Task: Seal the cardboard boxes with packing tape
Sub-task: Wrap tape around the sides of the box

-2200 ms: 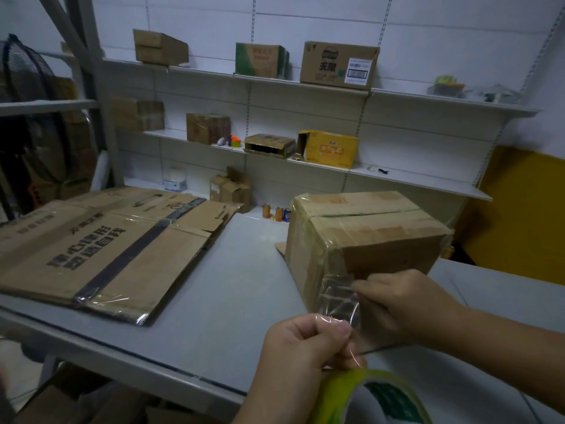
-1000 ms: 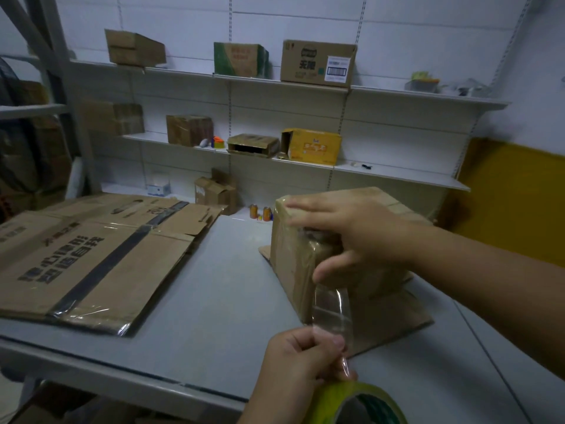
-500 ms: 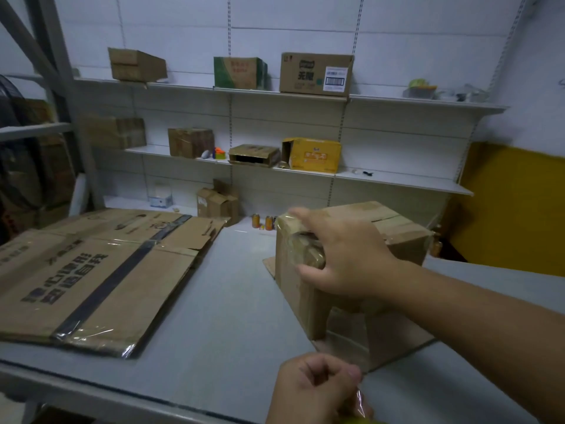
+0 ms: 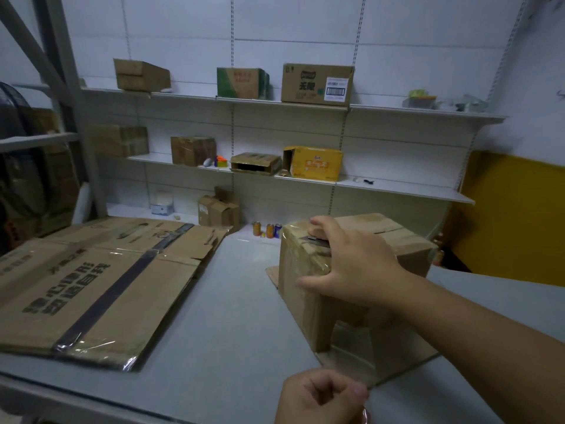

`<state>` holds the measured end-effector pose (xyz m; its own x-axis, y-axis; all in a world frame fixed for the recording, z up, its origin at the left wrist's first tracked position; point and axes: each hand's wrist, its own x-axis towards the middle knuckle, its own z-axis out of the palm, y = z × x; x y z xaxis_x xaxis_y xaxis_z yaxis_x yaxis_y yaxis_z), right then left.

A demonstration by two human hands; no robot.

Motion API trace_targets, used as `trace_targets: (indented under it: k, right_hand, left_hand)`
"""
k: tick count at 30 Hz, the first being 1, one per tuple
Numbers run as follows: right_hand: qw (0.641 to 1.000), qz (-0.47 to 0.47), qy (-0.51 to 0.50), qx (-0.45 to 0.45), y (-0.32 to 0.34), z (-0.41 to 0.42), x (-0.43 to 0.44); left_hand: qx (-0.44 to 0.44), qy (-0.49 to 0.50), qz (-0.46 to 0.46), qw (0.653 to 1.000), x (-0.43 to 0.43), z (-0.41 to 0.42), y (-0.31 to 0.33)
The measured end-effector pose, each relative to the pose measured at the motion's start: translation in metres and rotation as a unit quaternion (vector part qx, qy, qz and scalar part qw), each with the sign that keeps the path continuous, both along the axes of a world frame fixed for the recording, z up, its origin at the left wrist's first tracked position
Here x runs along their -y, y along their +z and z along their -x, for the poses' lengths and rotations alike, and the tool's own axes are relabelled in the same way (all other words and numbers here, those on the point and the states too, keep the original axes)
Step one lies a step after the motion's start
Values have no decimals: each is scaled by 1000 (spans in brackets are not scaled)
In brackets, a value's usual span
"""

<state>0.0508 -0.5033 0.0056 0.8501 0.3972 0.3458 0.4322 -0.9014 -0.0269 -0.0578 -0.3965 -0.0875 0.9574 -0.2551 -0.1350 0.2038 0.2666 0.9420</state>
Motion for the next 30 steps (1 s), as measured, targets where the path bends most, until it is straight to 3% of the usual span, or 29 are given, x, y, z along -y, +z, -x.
trace_targets:
  k: [6, 9, 11, 13, 15, 17, 19, 23, 27, 30]
  right_hand:
    - [993, -22, 35, -110, 21, 0, 11]
    - [966, -115, 63, -221, 39, -7, 32]
    - [973, -162, 25, -165, 44, -19, 56]
    - [996, -58, -57, -39, 43, -37, 85]
    - [995, 10, -88, -41, 35, -49, 103]
    - [990, -16, -113, -80, 24, -57, 110]
    - [987, -28, -151, -53, 14, -61, 104]
    - [974, 32, -224, 23, 10, -58, 86]
    - [978, 69, -198, -1, 46, -52, 80]
    - [989, -9, -88, -119, 56, -53, 86]
  left_hand:
    - [21, -6, -12, 1000, -1, 2, -2]
    - [16, 9, -15, 1000, 1, 3, 1]
    - [14, 15, -15, 1000, 2, 4, 3]
    - [14, 14, -21, 1000, 3, 5, 2]
    - [11, 14, -31, 999, 2, 5, 1]
    - [17, 12, -51, 998, 1, 6, 0]
    - [18, 19, -59, 998, 1, 6, 0]
    - [19, 33, -40, 998, 3, 7, 0]
    - [31, 19, -42, 998, 2, 4, -4]
    - [17, 12, -40, 999, 1, 3, -8]
